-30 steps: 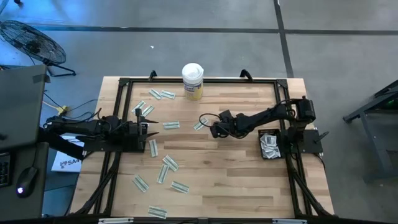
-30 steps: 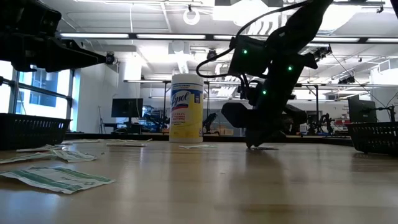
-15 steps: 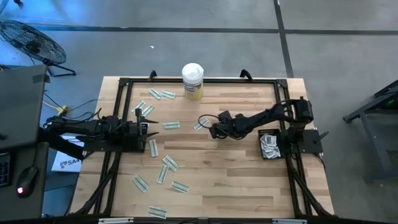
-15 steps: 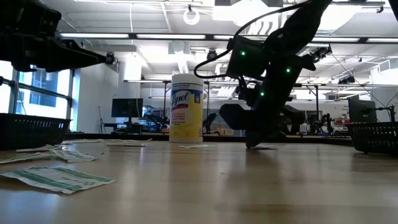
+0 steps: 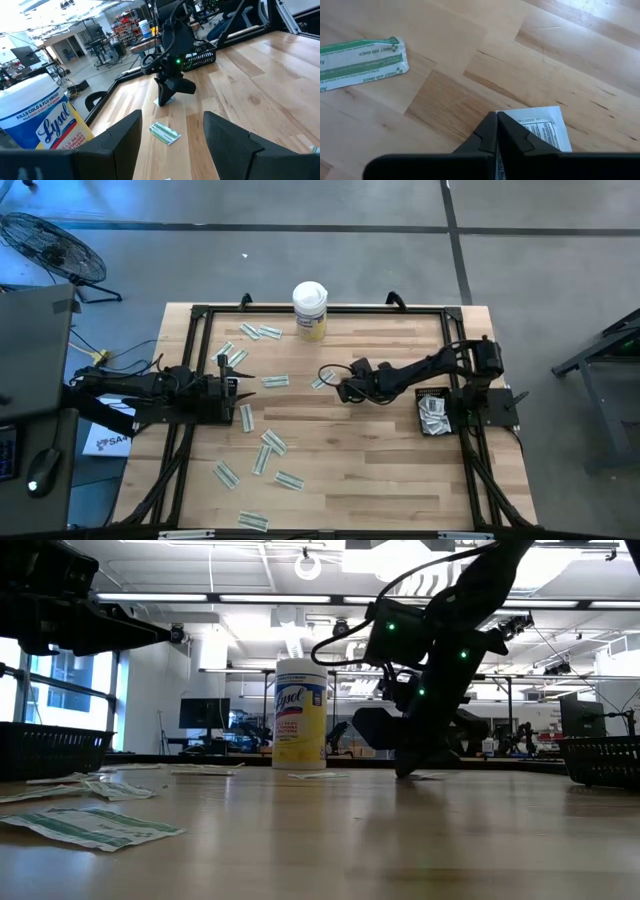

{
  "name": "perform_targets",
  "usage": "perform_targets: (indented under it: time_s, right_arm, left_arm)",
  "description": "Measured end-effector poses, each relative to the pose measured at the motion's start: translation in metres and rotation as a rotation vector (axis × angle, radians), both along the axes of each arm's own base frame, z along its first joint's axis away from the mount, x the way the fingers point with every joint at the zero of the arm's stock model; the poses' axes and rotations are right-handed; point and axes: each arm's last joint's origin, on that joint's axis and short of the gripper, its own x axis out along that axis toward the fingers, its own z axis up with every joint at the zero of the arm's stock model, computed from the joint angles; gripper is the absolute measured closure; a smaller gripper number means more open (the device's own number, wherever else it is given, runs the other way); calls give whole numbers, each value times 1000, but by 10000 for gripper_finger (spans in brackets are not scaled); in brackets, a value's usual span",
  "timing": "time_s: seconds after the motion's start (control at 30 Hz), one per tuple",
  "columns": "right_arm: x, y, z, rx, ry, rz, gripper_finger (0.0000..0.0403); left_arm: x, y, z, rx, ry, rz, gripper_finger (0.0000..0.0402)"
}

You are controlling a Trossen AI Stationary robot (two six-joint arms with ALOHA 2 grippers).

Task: Pick & Place First Aid Supplies
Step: Put the towelette pack into the right black basket

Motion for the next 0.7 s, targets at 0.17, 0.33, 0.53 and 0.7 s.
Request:
perform_targets:
  time_s: [0.17, 0.33, 0.53, 0.7]
  right_arm:
    - [-5, 11, 15, 15, -13, 47, 402]
    - [-9, 24, 36, 26, -48, 86, 402]
    - [-23, 41, 58, 47, -46, 117, 403]
    - [-47, 50, 77, 67, 15, 71, 403]
  left_arm:
    - [0, 0, 0, 0, 0, 0, 195]
    - [0, 0, 0, 0, 0, 0, 195]
    - [0, 0, 0, 0, 0, 0, 195]
    - [0, 0, 0, 0, 0, 0, 195]
